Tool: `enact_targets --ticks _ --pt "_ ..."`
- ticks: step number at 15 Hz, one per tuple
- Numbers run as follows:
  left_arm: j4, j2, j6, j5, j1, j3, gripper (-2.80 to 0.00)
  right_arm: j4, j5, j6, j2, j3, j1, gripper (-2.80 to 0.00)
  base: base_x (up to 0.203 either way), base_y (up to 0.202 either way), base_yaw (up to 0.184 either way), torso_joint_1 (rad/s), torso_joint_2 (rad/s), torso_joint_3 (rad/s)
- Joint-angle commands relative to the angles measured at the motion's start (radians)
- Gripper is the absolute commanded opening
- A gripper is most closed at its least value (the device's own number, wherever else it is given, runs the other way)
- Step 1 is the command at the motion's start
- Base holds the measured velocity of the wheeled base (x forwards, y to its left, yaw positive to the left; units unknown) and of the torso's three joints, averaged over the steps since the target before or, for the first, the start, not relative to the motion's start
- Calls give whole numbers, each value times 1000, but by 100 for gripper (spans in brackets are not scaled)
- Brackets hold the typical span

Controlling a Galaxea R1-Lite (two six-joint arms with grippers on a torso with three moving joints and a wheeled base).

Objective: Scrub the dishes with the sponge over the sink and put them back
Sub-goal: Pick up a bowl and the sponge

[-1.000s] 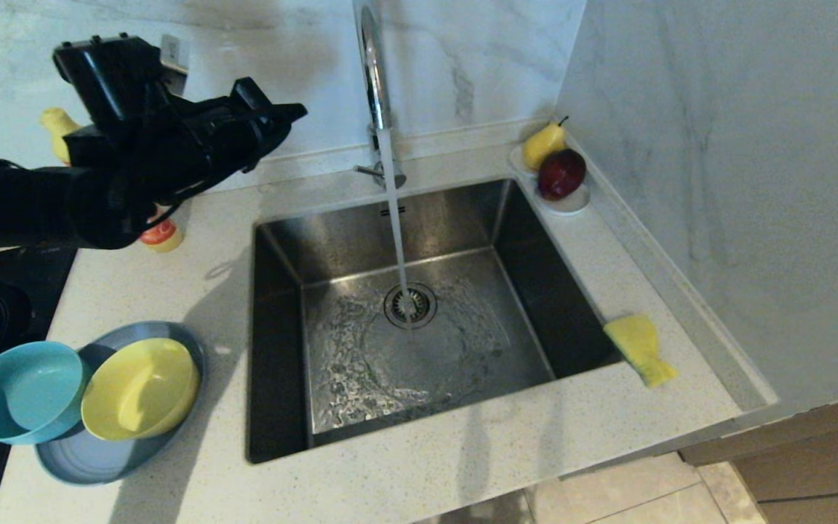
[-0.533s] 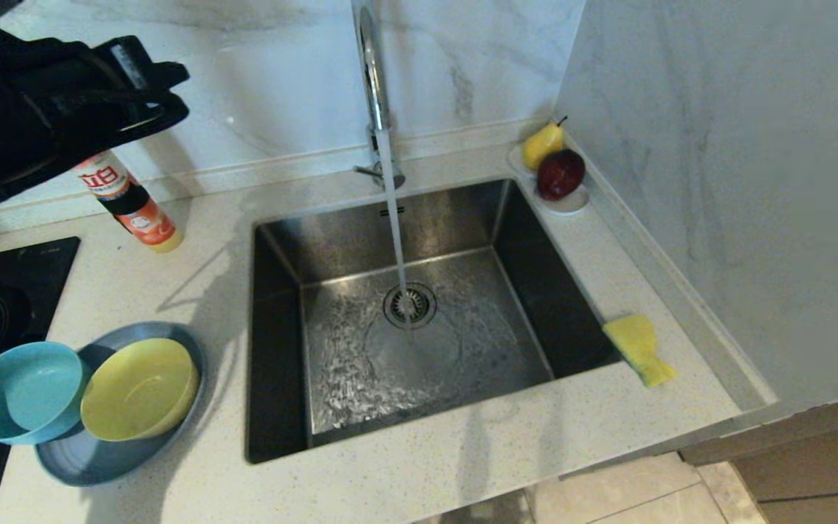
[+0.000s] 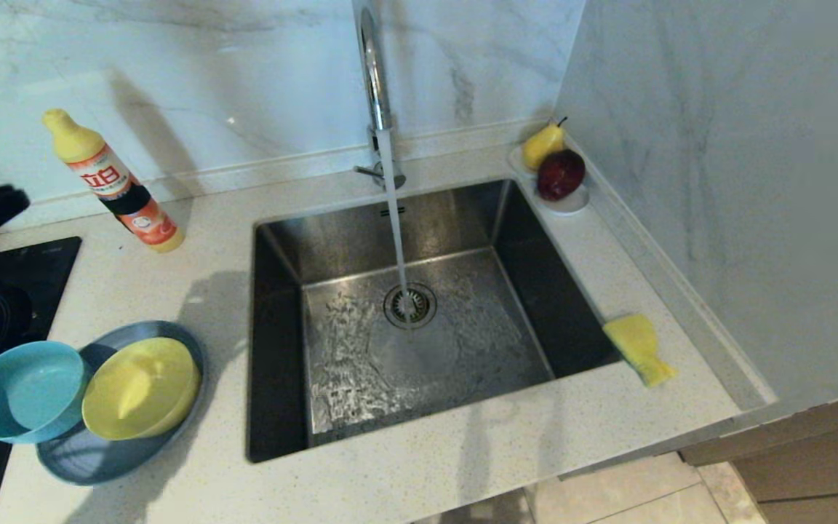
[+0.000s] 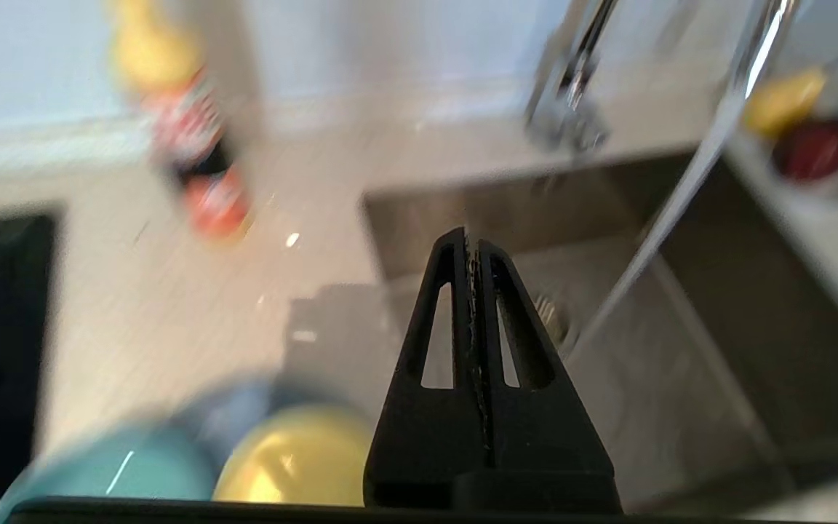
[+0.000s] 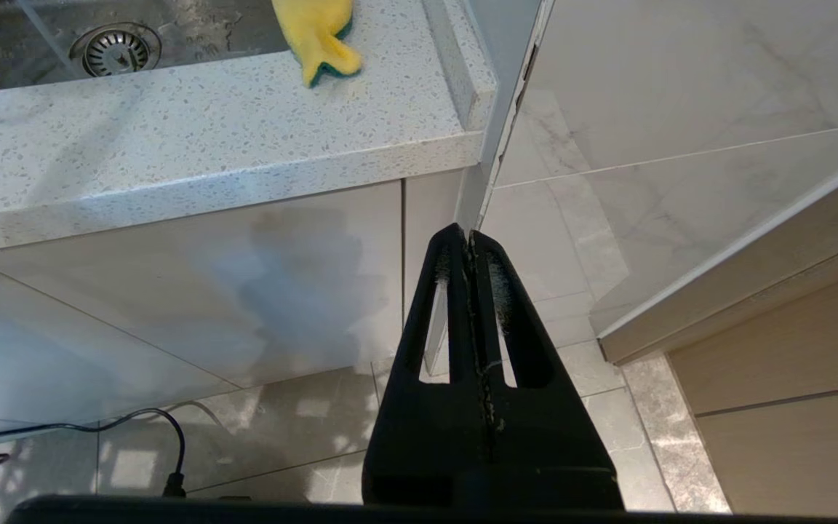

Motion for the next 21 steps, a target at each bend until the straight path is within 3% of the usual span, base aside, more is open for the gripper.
enact_targets --ticks 1,8,10,12,15,19,21 --pt "28 -246 7 48 4 142 -280 0 0 0 0 0 0 -280 0 0 0 0 0 0" --pt "101 -590 18 82 8 381 -280 0 0 0 0 0 0 -280 0 0 0 0 0 0" --pt "117 -646 23 138 9 457 -280 0 0 0 0 0 0 -280 0 0 0 0 0 0" --pt "61 -642 30 187 9 578 -280 0 0 0 0 0 0 -280 0 0 0 0 0 0" --pt "-73 -642 91 202 9 763 -280 0 0 0 0 0 0 -280 0 0 0 0 0 0" --pt "-84 -641 87 248 8 765 -280 0 0 0 0 0 0 -280 0 0 0 0 0 0" --pt "-82 -642 81 321 9 765 -280 0 0 0 0 0 0 -280 0 0 0 0 0 0"
